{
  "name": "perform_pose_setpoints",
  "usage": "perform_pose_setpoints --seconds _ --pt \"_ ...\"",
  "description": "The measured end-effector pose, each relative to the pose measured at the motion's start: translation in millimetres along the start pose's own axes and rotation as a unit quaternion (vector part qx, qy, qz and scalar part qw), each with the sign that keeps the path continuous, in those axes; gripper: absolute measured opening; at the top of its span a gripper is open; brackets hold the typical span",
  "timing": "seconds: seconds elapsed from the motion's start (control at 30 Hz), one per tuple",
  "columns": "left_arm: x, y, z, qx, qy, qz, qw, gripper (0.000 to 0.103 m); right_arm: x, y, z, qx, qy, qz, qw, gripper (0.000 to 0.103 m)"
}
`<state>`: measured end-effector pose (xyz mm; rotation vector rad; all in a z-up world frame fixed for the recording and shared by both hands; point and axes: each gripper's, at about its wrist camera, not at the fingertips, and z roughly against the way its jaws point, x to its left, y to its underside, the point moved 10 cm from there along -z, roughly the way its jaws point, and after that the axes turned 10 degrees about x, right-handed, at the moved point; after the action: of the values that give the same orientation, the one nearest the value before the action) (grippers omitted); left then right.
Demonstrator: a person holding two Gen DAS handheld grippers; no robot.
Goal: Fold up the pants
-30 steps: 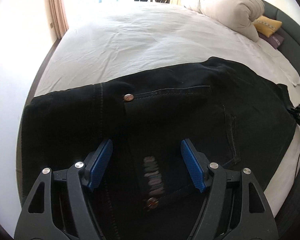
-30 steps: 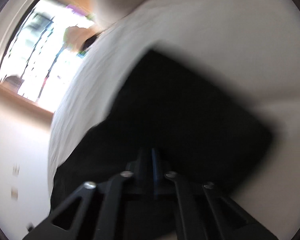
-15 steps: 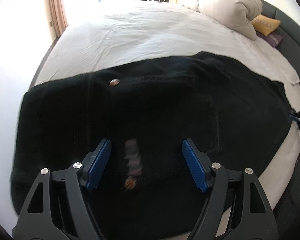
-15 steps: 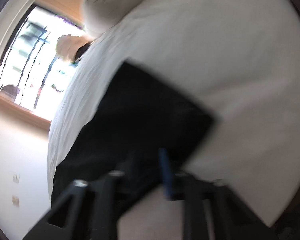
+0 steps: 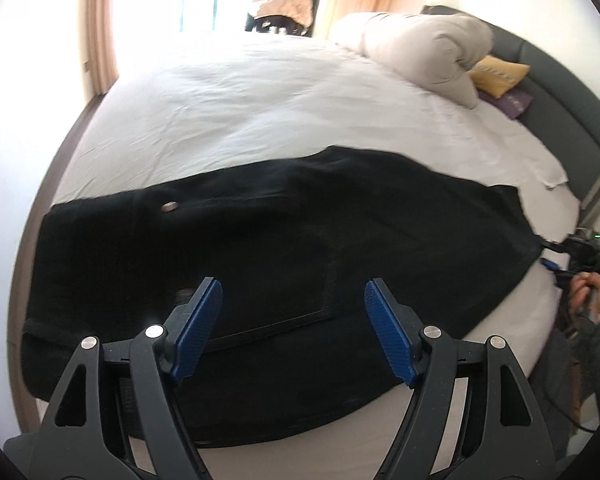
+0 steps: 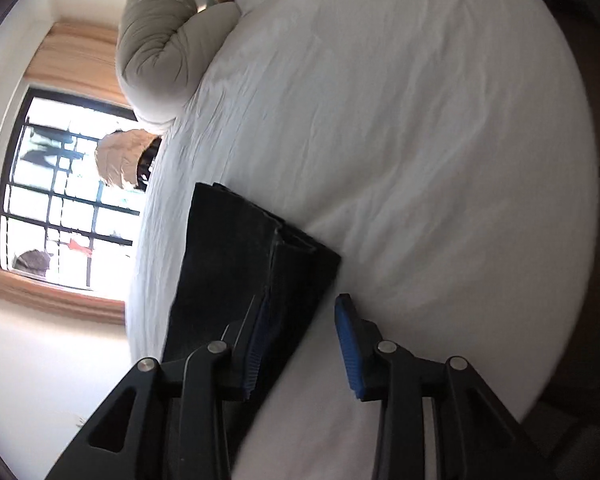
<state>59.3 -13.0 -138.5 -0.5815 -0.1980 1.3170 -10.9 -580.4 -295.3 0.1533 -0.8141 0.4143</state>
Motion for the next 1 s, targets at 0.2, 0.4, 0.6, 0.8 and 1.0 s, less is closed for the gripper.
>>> perform_pose_setpoints --seconds 0.2,0.4,0.6,0.8,1.0 --pt "-18 -4 -3 0.007 0.037 0.014 0.9992 0.073 -5 -4 0 0.013 -0.043 -0.055 0.998 0.038" --pt "-37 -6 -15 0.024 0.062 0.004 0.9978 0.074 -19 -1 18 -0.015 -0.085 -0.108 0.990 0.037" --pt "-46 -7 -23 0.033 0.072 -0.008 0.9968 0.074 -29 5 34 -0.020 -0.026 -0.085 0.996 0.037" --pt "-59 -2 -28 0.040 0.089 -0.017 0.9951 0.074 -25 11 21 0.014 -0.002 -0.116 0.993 0.039" --pt "-61 -1 -29 0.043 0.102 -0.026 0.9935 0.074 -30 6 13 0.025 -0.026 -0.130 0.991 0.039"
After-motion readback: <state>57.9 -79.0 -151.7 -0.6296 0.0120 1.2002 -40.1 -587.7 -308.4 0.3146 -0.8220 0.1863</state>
